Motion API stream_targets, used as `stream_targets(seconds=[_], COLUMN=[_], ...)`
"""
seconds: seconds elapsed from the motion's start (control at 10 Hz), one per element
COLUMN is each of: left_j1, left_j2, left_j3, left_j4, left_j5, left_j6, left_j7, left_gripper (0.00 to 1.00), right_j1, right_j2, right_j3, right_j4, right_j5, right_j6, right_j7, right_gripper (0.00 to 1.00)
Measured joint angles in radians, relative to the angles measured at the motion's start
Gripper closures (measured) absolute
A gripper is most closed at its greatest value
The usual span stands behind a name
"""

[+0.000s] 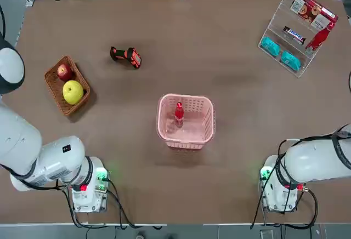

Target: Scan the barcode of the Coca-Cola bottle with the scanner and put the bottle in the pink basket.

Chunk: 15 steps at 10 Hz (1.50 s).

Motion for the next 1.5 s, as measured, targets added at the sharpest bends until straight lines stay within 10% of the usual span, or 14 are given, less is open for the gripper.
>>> stream_targets(seconds=[1.5], left_j1=[0.003], left_j2=[-0.181], left_j3=[-0.009], left_j4=[-0.090], left_j5=[0.019], left_j6=[-0.080], left_j7=[0.103], left_gripper=[0.00], right_j1=[0.001], right_j2=[0.000], right_j3=[0.003], right_j4=[0.000], right_j5=[0.000], right_j6=[0.001], right_j7=[0.000], right_gripper=[0.01])
